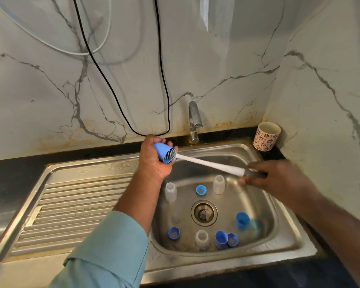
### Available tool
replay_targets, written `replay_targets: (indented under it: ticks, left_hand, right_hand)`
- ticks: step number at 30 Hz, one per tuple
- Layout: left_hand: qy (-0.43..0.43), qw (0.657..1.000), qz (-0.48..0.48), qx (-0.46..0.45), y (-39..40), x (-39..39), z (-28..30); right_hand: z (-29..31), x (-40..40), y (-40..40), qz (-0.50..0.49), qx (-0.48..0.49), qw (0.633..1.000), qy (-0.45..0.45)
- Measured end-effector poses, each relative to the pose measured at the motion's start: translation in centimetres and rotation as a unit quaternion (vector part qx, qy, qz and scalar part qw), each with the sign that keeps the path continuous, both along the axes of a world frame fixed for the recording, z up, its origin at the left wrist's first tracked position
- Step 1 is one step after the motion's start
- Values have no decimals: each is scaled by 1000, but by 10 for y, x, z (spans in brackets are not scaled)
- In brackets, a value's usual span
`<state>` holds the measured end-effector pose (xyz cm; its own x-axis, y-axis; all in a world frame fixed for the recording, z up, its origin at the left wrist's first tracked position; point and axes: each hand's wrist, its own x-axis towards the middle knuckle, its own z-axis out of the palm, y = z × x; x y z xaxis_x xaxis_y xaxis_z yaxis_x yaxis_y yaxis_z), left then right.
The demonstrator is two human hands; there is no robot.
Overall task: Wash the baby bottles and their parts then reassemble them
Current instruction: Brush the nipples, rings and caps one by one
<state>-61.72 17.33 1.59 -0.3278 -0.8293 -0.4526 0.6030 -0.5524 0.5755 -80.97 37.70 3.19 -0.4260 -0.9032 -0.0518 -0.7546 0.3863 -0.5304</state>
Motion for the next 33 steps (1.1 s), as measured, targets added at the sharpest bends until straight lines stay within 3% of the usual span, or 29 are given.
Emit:
replay_targets:
  ticks: [3,8,15,19,21,25,28,30,33]
  left_hand:
    - [22,999,34,-12,7,-4,0]
    - [26,996,86,11,10,-7,-3]
    - [-32,994,104,6,5,-2,-1]
    - [25,995,101,-10,-7,12,3]
    - [29,996,75,-30,-8,20,-3]
    - [34,994,57,-92,-7,29,-9]
    - [17,990,31,-140,-5,29,-3]
    - [25,991,35,-124,0,29,-6]
    - [52,993,44,-100,9,25,-9]
  right_hand:
    - [4,-4,0,72,23,985,154]
    - [1,3,3,155,-51,978,133]
    - [25,11,3,166,-126,903,377]
    - [26,31,3,167,34,947,274]
    - [26,28,4,192,21,950,246]
    - [10,12,4,191,-112,952,212]
    - [1,26,7,115,-33,992,48]
    - [1,32,10,131,23,990,-51]
    - [2,35,19,113,-9,983,-143]
